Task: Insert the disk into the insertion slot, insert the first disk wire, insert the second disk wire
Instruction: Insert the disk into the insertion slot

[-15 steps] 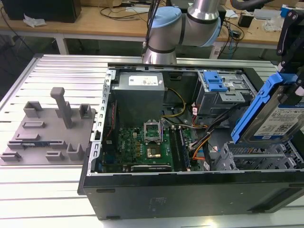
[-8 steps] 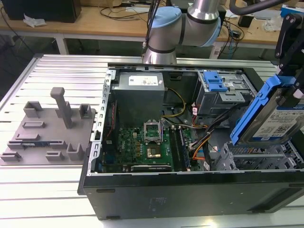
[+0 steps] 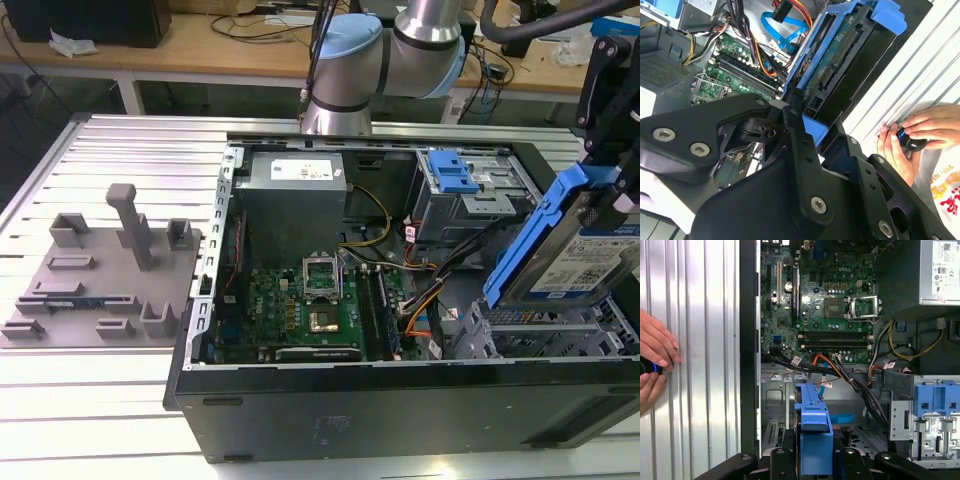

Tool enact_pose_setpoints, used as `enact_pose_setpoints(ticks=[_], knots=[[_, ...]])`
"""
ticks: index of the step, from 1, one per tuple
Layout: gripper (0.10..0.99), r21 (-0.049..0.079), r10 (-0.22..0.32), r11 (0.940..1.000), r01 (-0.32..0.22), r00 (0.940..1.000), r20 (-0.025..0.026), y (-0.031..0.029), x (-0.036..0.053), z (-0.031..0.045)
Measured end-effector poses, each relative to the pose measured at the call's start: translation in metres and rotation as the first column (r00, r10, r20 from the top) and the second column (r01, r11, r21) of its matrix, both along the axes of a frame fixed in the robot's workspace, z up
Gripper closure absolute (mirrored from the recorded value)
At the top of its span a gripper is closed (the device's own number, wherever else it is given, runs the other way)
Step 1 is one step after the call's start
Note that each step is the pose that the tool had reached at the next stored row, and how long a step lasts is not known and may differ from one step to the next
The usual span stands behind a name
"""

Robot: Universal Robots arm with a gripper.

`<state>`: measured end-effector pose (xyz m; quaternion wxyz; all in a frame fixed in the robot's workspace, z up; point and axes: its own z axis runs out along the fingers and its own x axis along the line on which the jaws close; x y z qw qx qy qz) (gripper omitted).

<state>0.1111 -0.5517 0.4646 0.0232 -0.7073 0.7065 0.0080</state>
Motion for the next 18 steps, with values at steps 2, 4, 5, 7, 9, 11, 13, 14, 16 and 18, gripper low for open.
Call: enact_pose_setpoints(ticks=[2, 4, 5, 7, 9, 11, 13, 14, 16, 18], knots=[[0.722, 0.0, 0.0, 1.0, 0.0, 1.0, 0.0001, 0.0, 0.0001, -0.0009], [0.722, 0.0, 0.0, 1.0, 0.0, 1.0, 0.0, -0.0002, 0.0001, -0.003], [0.722, 0.0, 0.0, 1.0, 0.0, 1.0, 0.0, -0.0002, 0.0001, -0.0037], [0.722, 0.0, 0.0, 1.0, 0.0, 1.0, 0.0, -0.0005, 0.0001, -0.0051], [0.722, 0.0, 0.0, 1.0, 0.0, 1.0, 0.0, -0.001, 0.0004, -0.0059], [0.722, 0.0, 0.0, 1.0, 0.0, 1.0, 0.0001, -0.0014, 0.0007, -0.0068], [0.722, 0.0, 0.0, 1.0, 0.0, 1.0, 0.0, -0.0016, 0.0007, -0.0081], [0.722, 0.0, 0.0, 1.0, 0.0, 1.0, 0.0001, -0.0016, 0.0008, -0.01], [0.722, 0.0, 0.0, 1.0, 0.0, 1.0, 0.0001, -0.0016, 0.0008, -0.0124], [0.722, 0.0, 0.0, 1.0, 0.0, 1.0, 0.0, -0.0016, 0.0008, -0.0143]])
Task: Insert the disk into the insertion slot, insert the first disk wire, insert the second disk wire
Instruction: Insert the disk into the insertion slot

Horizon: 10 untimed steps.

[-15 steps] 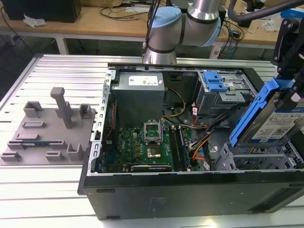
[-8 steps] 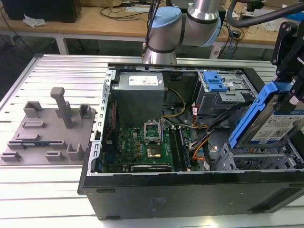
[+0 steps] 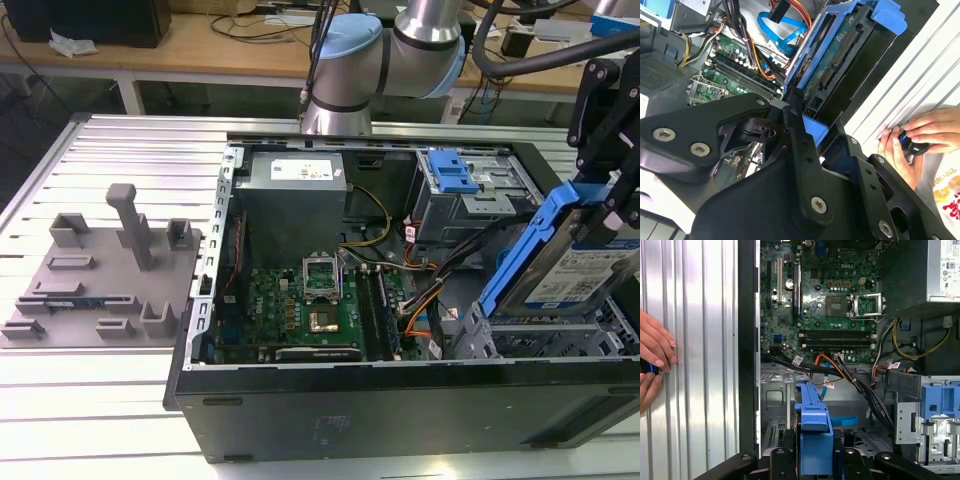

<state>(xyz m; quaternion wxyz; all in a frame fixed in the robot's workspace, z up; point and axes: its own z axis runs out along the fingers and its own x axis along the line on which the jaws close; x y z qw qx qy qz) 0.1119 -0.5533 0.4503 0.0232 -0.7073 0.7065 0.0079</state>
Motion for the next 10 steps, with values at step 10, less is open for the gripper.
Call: enact_pose_setpoints(ticks=[10], knots=[[0.722, 0.0, 0.0, 1.0, 0.0, 1.0, 0.0, 0.0, 0.0, -0.005]])
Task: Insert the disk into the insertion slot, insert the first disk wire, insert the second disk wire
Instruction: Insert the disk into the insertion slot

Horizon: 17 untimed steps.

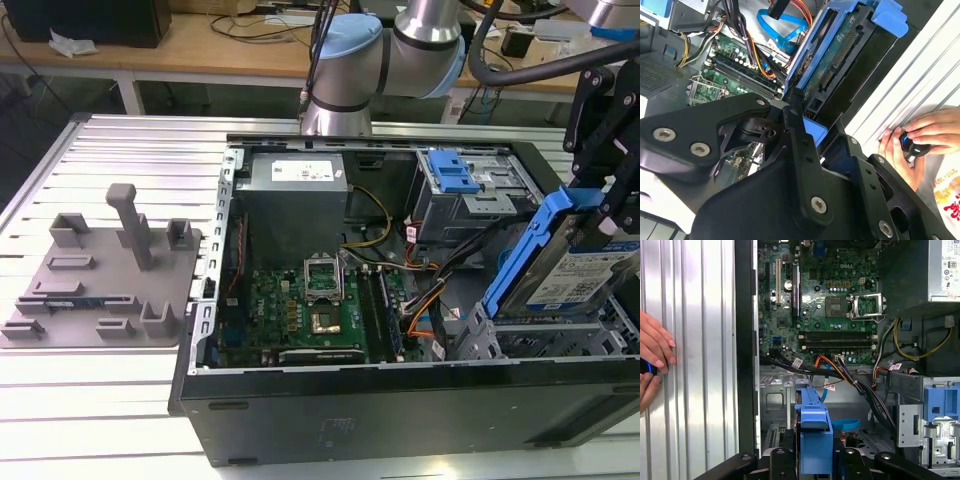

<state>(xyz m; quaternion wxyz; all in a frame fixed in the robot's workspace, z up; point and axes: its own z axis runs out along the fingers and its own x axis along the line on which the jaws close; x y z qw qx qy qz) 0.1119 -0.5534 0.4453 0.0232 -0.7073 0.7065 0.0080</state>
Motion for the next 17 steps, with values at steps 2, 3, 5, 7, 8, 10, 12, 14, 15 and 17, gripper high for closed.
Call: enact_pose_setpoints(ticks=[2, 3, 5, 7, 8, 10, 12, 14, 15, 17], knots=[[0.722, 0.001, 0.0, 1.0, 0.0, 1.0, 0.0001, 0.0, 0.0, 0.0007], [0.722, 0.001, 0.0, 1.0, 0.0, 1.0, 0.0002, 0.0, 0.0, 0.002], [0.722, 0.0, 0.0, 1.0, 0.0, 1.0, 0.0, 0.0001, 0.0, 0.0057], [0.722, -0.002, 0.0, 1.0, 0.0, 1.0, -0.0005, 0.0, -0.0001, 0.0103], [0.722, -0.004, 0.0, 1.0, 0.0, 1.0, -0.0012, 0.0, -0.0001, 0.0118], [0.722, -0.005, 0.0, 1.0, 0.0, 1.0, -0.0031, 0.0, 0.0003, 0.0125], [0.722, -0.007, 0.0, 1.0, 0.0, 1.0, -0.0041, 0.0, 0.0003, 0.0126], [0.722, -0.007, 0.0, 1.0, 0.0, 1.0, -0.0041, 0.0, 0.0004, 0.0127], [0.722, -0.007, 0.0, 1.0, 0.0, 1.0, -0.0049, 0.0001, 0.0008, 0.0127], [0.722, -0.007, 0.0, 1.0, 0.0, 1.0, -0.0094, 0.0, 0.0019, 0.0126]])
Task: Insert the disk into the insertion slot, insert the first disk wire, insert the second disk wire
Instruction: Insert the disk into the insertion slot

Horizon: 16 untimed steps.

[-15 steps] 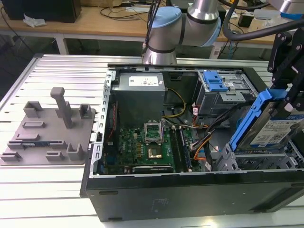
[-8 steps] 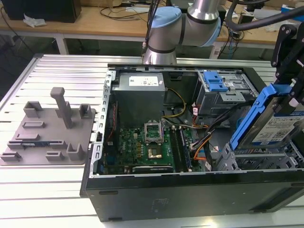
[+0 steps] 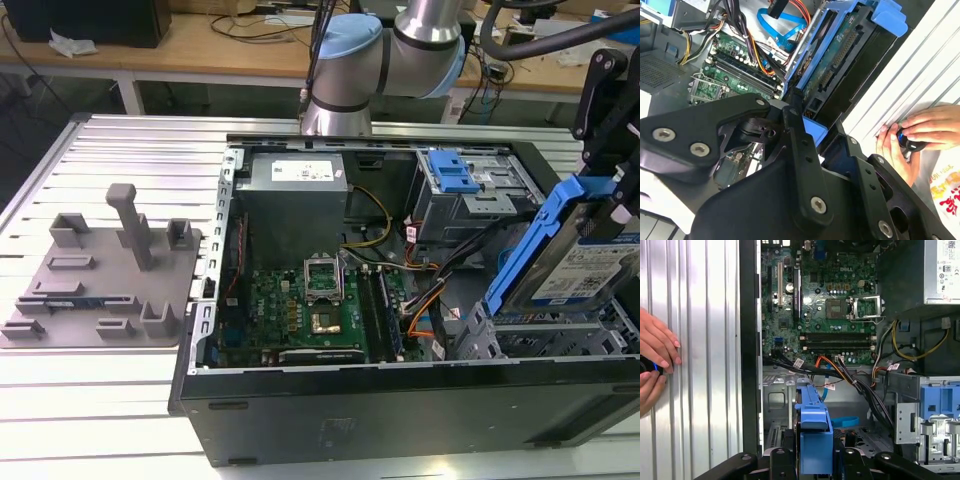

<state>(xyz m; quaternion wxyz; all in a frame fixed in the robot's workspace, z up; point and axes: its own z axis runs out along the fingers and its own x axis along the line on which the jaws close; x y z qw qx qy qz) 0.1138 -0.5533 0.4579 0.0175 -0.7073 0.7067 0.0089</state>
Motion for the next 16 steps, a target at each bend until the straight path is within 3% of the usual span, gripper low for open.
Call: enact_pose_setpoints(ticks=[3, 9, 13, 16], knots=[[0.722, 0.0, -0.001, 1.0, 0.001, 1.0, -0.0091, 0.0, 0.0019, 0.0], [0.722, 0.0, -0.003, 1.0, 0.003, 0.9998, -0.0192, 0.0, 0.0065, -0.0004], [0.722, -0.001, -0.006, 1.0, 0.006, 0.9997, -0.0217, -0.0002, 0.0068, -0.0016], [0.722, -0.001, -0.007, 1.0, 0.007, 0.9997, -0.0219, -0.0001, 0.0069, -0.0075]])
